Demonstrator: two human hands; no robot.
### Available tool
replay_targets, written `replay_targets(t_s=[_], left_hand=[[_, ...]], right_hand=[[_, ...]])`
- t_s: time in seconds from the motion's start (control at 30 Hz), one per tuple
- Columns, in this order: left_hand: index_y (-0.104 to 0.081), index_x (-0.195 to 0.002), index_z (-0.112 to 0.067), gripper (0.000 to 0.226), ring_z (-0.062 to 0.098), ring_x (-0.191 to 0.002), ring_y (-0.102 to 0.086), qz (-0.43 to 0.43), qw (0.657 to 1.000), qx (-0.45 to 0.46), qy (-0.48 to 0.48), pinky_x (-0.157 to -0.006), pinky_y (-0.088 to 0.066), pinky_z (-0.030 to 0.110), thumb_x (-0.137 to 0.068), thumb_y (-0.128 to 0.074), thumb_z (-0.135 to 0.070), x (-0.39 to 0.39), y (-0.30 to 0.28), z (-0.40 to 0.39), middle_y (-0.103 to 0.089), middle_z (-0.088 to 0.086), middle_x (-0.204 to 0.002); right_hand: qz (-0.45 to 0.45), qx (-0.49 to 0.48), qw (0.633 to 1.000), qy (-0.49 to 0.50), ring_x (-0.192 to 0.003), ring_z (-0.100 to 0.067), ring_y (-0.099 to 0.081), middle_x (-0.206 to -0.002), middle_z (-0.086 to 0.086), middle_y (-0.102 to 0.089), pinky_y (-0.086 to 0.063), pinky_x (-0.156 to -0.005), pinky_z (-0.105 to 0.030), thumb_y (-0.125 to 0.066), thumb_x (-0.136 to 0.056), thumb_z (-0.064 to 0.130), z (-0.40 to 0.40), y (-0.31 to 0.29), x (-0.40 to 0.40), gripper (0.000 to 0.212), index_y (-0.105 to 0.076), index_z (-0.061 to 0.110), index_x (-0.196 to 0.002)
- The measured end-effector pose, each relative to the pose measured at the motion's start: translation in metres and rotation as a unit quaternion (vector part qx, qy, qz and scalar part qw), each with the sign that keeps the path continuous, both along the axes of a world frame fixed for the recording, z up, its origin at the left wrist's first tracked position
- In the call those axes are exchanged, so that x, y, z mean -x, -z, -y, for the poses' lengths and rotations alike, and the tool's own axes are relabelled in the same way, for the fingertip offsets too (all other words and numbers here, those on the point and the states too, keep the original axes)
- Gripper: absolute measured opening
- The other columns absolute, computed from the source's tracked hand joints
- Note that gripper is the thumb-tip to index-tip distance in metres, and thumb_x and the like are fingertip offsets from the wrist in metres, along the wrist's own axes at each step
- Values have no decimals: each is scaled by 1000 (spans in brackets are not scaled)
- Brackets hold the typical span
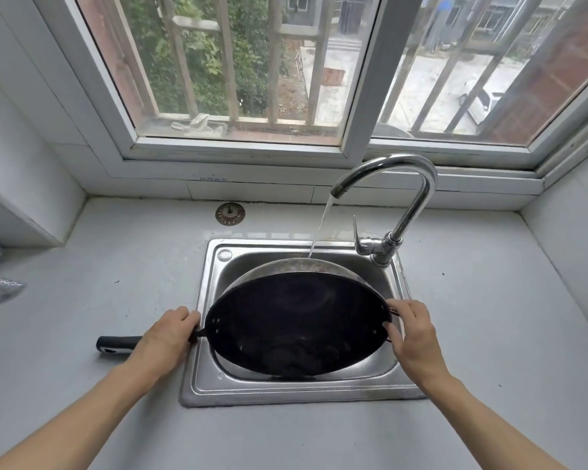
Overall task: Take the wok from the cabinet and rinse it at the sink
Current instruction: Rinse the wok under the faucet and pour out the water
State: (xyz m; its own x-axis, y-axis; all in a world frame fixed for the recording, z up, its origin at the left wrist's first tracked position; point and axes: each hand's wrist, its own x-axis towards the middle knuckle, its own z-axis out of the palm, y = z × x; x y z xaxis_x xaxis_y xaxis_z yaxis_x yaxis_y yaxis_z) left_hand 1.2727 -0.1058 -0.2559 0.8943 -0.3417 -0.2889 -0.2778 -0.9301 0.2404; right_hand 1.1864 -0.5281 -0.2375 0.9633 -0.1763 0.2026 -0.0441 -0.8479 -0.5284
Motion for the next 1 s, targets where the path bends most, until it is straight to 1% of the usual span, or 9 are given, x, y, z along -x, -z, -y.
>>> replay_targets(t_s=[0.07, 0.13, 0.17, 0.23, 0.3, 0.43, 0.67, 0.83, 1.0], left_hand=[[-50, -99, -15, 22, 19, -85, -46, 7, 1000, -19, 10, -73, -48, 34, -81, -48, -2, 2, 0, 1, -46, 1, -92], [-48, -102, -16, 23, 19, -88, -46, 11, 999, -42, 18, -76, -48, 35, -82, -47, -4, 3, -1, 1, -47, 1, -96], [-47, -103, -18, 24, 19, -90, -47, 14, 998, -57, 21, -78, -48, 34, -83, -46, -5, 3, -2, 1, -48, 0, -99], [-46, -107, -21, 24, 17, -94, -47, 20, 996, -81, 30, -81, -46, 31, -87, -44, -7, 3, -3, 4, -48, -2, -105], [-45, -110, -22, 26, 16, -97, -47, 26, 994, -94, 39, -83, -44, 28, -89, -42, -7, 2, -5, 7, -48, -4, -109], [-46, -112, -21, 28, 16, -98, -47, 37, 995, -88, 41, -85, -43, 28, -90, -41, -5, -6, -10, 6, -49, -3, -109], [-59, -96, -9, 19, 29, -78, -50, 90, 996, -25, 11, -68, -47, 43, -83, -55, 4, -34, -20, 3, -54, 7, -88], [-58, -86, -7, 21, 30, -67, -49, 127, 992, -17, 10, -55, -45, 43, -75, -62, 10, -56, -30, 8, -52, 9, -77], [-58, -85, -7, 21, 30, -65, -48, 133, 991, -25, 4, -54, -46, 43, -74, -62, 11, -67, -32, 11, -52, 9, -75]], right_hand=[[-33, 23, 999, -19, -100, -23, -48, -104, 0, -52, -42, -91, -24, -70, -73, -17, 1, -1, 2, 55, -61, 13, -118], [-51, 13, 999, -10, -99, -18, -43, -100, 10, -45, -42, -88, -19, -64, -76, -15, -1, -4, 3, 56, -56, 26, -114], [-55, 20, 998, -7, -98, -18, -43, -99, 11, -44, -43, -86, -19, -64, -75, -15, -1, -4, 2, 57, -54, 26, -113], [-61, 65, 996, -18, -95, -23, -47, -100, 1, -49, -49, -80, -27, -66, -67, -19, -1, -5, 0, 60, -55, 17, -114], [-75, 80, 994, -17, -92, -26, -50, -99, -5, -52, -52, -75, -35, -66, -62, -21, 2, -4, -5, 58, -56, 10, -110], [-98, 84, 992, -3, -87, -27, -50, -95, -6, -52, -51, -71, -42, -65, -61, -19, 4, -4, -20, 50, -53, 10, -100], [-60, 81, 995, 6, -87, -23, -46, -93, -5, -50, -48, -68, -38, -65, -62, -15, 6, -14, -62, 46, -51, 12, -97], [-41, 87, 995, 17, -88, -27, -48, -95, -9, -54, -48, -70, -39, -64, -70, -15, 9, -18, -96, 37, -55, 8, -98], [-35, 77, 996, 15, -88, -27, -48, -95, -8, -53, -47, -71, -38, -62, -72, -15, 11, -16, -115, 35, -54, 9, -95]])
